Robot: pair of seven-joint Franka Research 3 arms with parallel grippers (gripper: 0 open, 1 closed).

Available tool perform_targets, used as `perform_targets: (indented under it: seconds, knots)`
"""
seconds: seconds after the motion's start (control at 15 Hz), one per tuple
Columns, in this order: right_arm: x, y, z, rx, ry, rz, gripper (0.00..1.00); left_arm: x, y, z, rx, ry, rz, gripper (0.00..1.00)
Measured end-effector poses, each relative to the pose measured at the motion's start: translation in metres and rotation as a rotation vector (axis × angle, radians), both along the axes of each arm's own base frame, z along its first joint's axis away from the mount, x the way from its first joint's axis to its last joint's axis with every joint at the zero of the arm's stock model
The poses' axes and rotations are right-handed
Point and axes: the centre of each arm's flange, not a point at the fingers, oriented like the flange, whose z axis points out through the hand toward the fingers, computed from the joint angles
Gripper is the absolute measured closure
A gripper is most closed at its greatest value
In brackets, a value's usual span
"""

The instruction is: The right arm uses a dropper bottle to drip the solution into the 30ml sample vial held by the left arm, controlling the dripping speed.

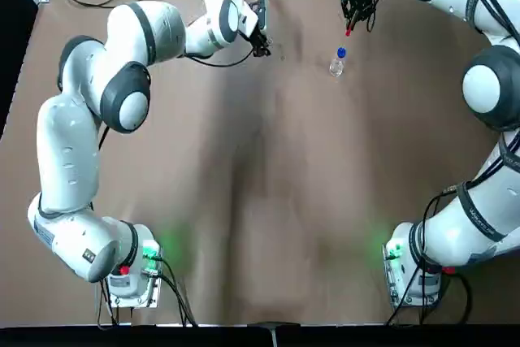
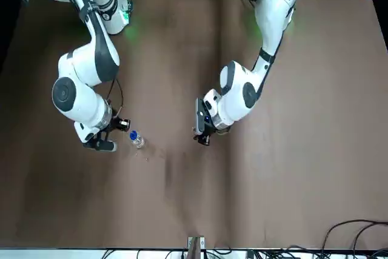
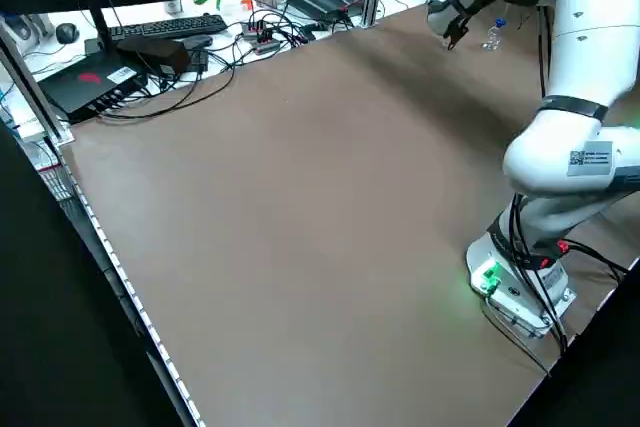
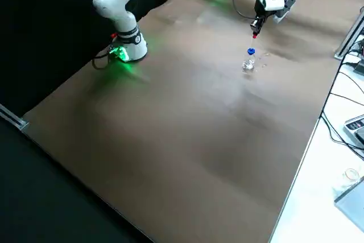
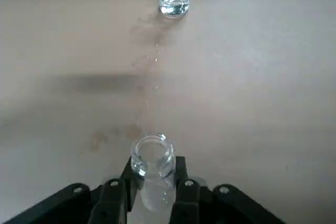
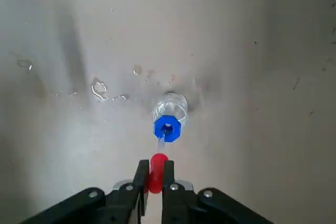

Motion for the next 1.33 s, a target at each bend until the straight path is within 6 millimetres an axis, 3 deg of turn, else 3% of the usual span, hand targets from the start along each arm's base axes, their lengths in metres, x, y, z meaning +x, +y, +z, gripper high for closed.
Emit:
perform_targets:
  seconds: [0.47,0.87,1.33]
  knots:
    - [-0.002,0.0,0.025,0.009,-0.031,-0.002,0.85,-0.016,-0.021,-0.005,0.018,-0.007,-0.021,0.68]
    - [-0.004,0.013,0.049,0.046,-0.008,0.0,0.85,-0.034,-0.045,-0.006,0.011,-0.007,-0.004,0.68]
    - [-0.015,0.059,0.066,0.096,-0.003,-0.054,0.85,-0.038,-0.051,-0.004,0.006,-0.006,0.016,0.68]
